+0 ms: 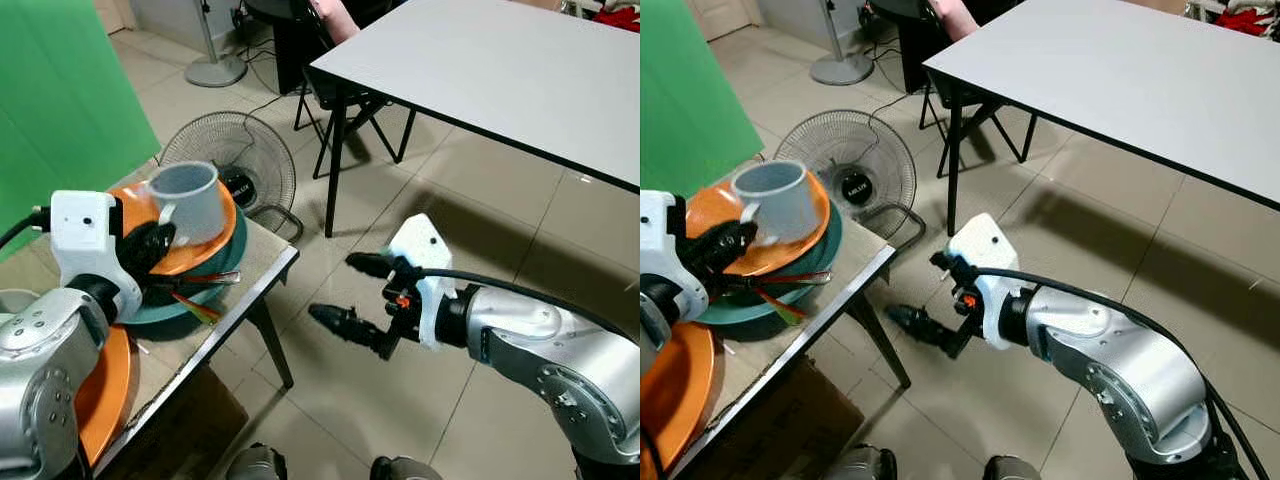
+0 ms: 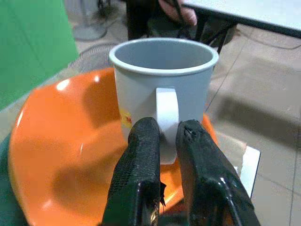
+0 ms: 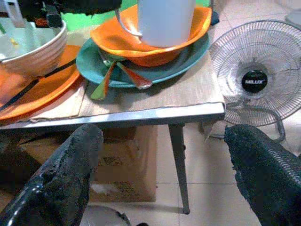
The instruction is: Setting the table
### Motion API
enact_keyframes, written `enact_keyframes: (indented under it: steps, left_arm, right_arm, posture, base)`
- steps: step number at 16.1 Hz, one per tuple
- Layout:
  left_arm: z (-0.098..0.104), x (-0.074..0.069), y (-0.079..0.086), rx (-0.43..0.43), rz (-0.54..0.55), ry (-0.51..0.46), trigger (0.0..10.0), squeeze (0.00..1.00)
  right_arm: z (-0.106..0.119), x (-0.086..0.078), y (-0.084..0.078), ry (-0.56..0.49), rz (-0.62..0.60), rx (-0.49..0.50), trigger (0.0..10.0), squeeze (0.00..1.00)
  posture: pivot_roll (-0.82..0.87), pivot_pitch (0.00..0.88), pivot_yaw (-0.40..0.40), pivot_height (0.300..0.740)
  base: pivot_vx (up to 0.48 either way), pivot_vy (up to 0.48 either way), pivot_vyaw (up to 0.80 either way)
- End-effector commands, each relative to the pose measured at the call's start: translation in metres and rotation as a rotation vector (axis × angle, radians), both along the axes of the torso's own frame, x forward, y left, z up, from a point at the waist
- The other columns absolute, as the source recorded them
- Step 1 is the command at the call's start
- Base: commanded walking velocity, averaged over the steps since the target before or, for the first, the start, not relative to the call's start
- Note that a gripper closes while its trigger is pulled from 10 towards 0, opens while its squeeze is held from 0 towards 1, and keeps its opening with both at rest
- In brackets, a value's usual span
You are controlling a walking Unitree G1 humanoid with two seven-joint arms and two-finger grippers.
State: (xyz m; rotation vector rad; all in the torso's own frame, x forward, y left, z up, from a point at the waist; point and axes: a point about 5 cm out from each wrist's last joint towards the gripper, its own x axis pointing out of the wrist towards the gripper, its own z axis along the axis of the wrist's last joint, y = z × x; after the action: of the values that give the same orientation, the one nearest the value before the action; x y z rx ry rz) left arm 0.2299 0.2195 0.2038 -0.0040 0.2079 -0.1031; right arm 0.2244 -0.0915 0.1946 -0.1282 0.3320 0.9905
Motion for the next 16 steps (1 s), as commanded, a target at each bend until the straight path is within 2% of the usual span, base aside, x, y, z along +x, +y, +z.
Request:
enact_keyframes:
  steps: [1,5,7,8,9,10,11,15,16]
  left_arm:
    - [0.004,-0.004,0.001,0.014,-0.006,-0.032,0.0,0.00]
    - [-0.020,-0.010,0.007,0.133,0.031,0.069,0.0,0.00]
    - [-0.031,-0.011,0.011,0.156,0.071,0.116,0.0,0.00]
    - [-0.034,-0.010,0.014,0.160,0.098,0.132,0.5,0.00]
    - [-0.036,-0.009,0.014,0.167,0.091,0.142,10.0,0.00]
    - [-0.037,-0.008,0.014,0.158,0.079,0.147,10.0,0.00]
    - [-0.037,-0.007,0.012,0.161,0.066,0.144,10.0,1.00]
    - [-0.037,0.002,0.021,0.213,0.108,0.159,10.0,1.00]
    - [-0.036,0.004,0.023,0.209,0.113,0.151,10.0,0.40]
  right_arm:
    - [0.002,-0.001,-0.001,-0.016,-0.014,0.014,10.0,0.00]
    - [0.000,-0.004,0.002,-0.004,0.005,0.014,10.0,0.00]
    - [-0.001,-0.005,0.003,-0.002,0.015,0.011,10.0,0.00]
    - [-0.001,-0.006,0.003,-0.001,0.018,0.007,10.0,0.00]
    - [-0.001,-0.006,0.003,0.001,0.023,0.005,10.0,0.00]
    - [-0.001,-0.006,0.003,0.003,0.028,0.003,10.0,0.00]
    - [-0.001,-0.007,0.003,0.005,0.036,-0.001,10.0,0.00]
    - [0.000,-0.007,0.003,0.002,0.040,-0.005,10.0,0.00]
    - [0.000,-0.007,0.003,0.002,0.040,-0.005,10.0,0.00]
  posture:
    - [0.04,0.144,0.063,0.740]
    - [0.05,0.150,0.057,0.740]
    - [0.05,0.154,0.055,0.740]
    - [0.04,0.155,0.055,0.740]
    - [0.04,0.155,0.055,0.740]
    - [0.04,0.155,0.053,0.740]
    - [0.04,0.155,0.053,0.740]
    - [0.04,0.161,0.056,0.740]
    - [0.04,0.161,0.056,0.740]
  base:
    - [0.000,0.000,0.00]
    - [0.000,0.000,0.00]
    - [0.000,0.000,0.00]
    - [0.000,0.000,0.00]
    - [0.000,0.000,0.00]
    - [0.000,0.000,0.00]
    - [0.000,0.000,0.00]
    - [0.000,0.000,0.00]
    - [0.000,0.000,0.00]
